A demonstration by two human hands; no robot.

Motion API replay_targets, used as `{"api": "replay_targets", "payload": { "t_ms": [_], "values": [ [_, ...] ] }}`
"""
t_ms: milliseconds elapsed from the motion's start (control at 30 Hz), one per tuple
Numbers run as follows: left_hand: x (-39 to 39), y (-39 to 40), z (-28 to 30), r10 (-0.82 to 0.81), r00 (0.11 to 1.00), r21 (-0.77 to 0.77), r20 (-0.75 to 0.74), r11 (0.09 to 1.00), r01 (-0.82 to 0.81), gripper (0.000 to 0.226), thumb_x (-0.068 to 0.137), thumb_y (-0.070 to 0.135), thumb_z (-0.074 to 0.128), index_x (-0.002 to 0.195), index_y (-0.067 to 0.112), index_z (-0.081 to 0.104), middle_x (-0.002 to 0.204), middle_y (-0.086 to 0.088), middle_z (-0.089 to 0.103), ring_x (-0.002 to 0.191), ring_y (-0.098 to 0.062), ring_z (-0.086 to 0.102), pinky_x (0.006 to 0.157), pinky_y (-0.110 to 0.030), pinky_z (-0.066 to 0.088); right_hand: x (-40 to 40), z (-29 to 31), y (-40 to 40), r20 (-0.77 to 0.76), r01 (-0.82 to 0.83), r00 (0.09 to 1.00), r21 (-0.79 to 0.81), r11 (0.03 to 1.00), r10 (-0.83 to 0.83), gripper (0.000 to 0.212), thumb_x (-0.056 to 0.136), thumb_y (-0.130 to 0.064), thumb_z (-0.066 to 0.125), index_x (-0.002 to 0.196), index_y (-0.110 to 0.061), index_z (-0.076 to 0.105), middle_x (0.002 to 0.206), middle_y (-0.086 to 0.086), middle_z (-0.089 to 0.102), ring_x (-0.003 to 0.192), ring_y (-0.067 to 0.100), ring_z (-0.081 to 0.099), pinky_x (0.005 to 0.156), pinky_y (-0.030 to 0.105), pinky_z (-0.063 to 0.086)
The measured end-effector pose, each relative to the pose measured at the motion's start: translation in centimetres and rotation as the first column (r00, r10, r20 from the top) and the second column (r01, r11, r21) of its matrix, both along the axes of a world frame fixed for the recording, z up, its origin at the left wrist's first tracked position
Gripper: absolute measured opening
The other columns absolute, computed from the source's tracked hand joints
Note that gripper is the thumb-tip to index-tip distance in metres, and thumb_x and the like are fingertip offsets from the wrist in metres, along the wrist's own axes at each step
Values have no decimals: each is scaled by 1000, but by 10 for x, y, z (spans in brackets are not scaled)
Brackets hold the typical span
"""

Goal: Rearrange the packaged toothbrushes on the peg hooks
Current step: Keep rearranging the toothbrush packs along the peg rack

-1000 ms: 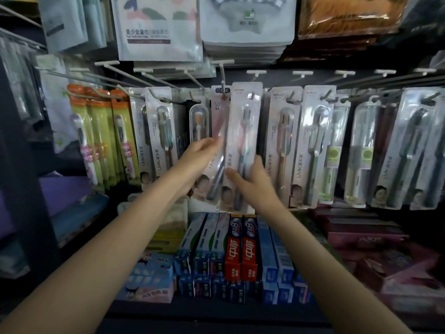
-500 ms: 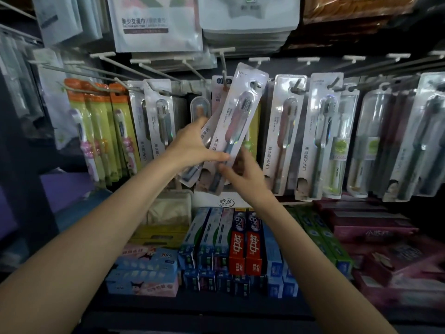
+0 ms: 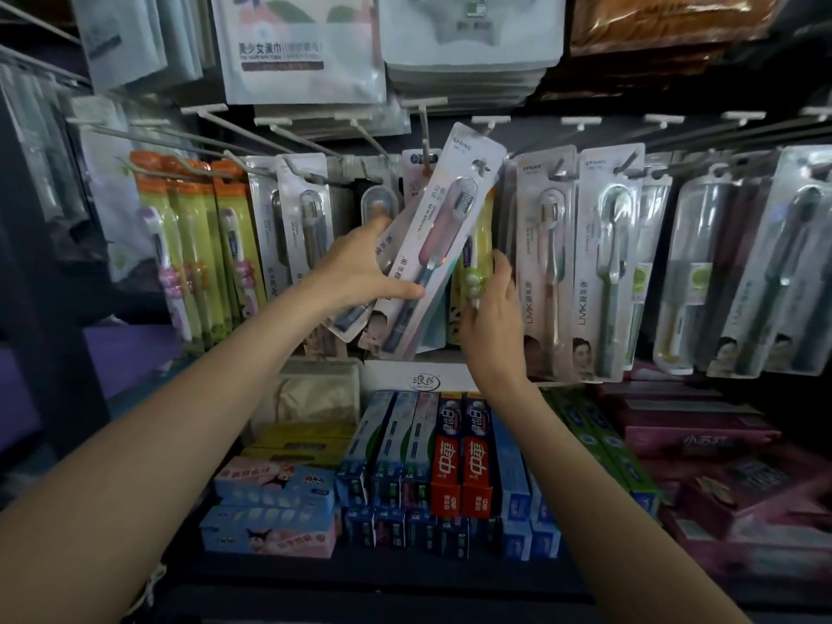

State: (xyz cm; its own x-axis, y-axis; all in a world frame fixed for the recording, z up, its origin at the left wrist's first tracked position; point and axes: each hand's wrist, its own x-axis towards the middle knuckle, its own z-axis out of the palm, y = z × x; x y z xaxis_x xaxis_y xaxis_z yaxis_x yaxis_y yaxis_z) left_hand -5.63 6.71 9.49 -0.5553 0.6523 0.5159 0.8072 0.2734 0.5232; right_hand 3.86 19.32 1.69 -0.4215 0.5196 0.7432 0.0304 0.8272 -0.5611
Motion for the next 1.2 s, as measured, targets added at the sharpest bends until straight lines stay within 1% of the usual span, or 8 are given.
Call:
{"api": "replay_targets", "payload": {
  "t_ms": [167,300,467,667,833,967,1100,1200],
  "values": [
    [1,-3,2,-87,989,32,122,996,84,75,66,19,81,131,15,45,124,0,56,114,-15,52,99,-30,39,30,8,1,-2,69,998,105,992,-69,56,87,5,48,138,-7,30,130,16,47,96,32,55,66,37,44],
    [1,-6,4,-115,981,30,158,993,111,77,68,16,80,135,15,41,128,0,54,117,-15,50,102,-33,37,51,28,7,89,134,985,127,983,-146,61,83,6,50,138,-13,33,124,15,52,101,32,55,78,44,50],
    [3,-9,8,-111,985,31,130,994,108,69,73,9,75,133,15,43,122,-2,58,110,-16,54,93,-27,39,60,48,19,283,171,931,213,962,-228,56,83,3,53,133,-18,42,114,13,58,97,32,57,68,36,45],
    [2,-7,6,-95,989,25,116,995,93,74,73,13,75,137,15,38,130,-1,52,117,-14,48,96,-24,33,71,21,21,293,151,942,63,987,-163,43,82,-9,59,121,-15,42,105,6,58,83,26,56,60,33,42],
    [1,-4,2,-95,986,28,138,995,91,72,72,14,77,135,14,41,129,-2,53,117,-16,50,99,-28,36,74,-8,18,476,63,880,-82,995,-16,31,87,-16,55,110,-6,37,98,9,52,83,28,51,66,32,38],
    [3,-3,0,-103,983,46,149,994,97,73,72,13,76,136,15,39,128,-1,54,113,-14,50,98,-27,36,80,-25,18,478,41,877,-179,983,50,30,86,-15,58,105,-4,38,94,9,53,78,24,52,62,32,42],
    [8,-5,-1,-156,974,75,165,987,146,69,75,9,73,134,14,38,123,-1,55,109,-12,51,96,-28,38,85,-41,20,594,61,804,-123,991,24,33,87,-16,58,108,-3,36,101,11,55,85,29,56,63,30,38],
    [11,-5,-5,-173,977,76,124,983,165,77,76,8,72,139,14,28,121,4,47,112,-12,47,97,-27,35,88,-51,25,623,84,782,-68,994,-24,43,89,-20,55,122,-4,33,107,16,59,91,34,59,61,32,39]
  ]
}}
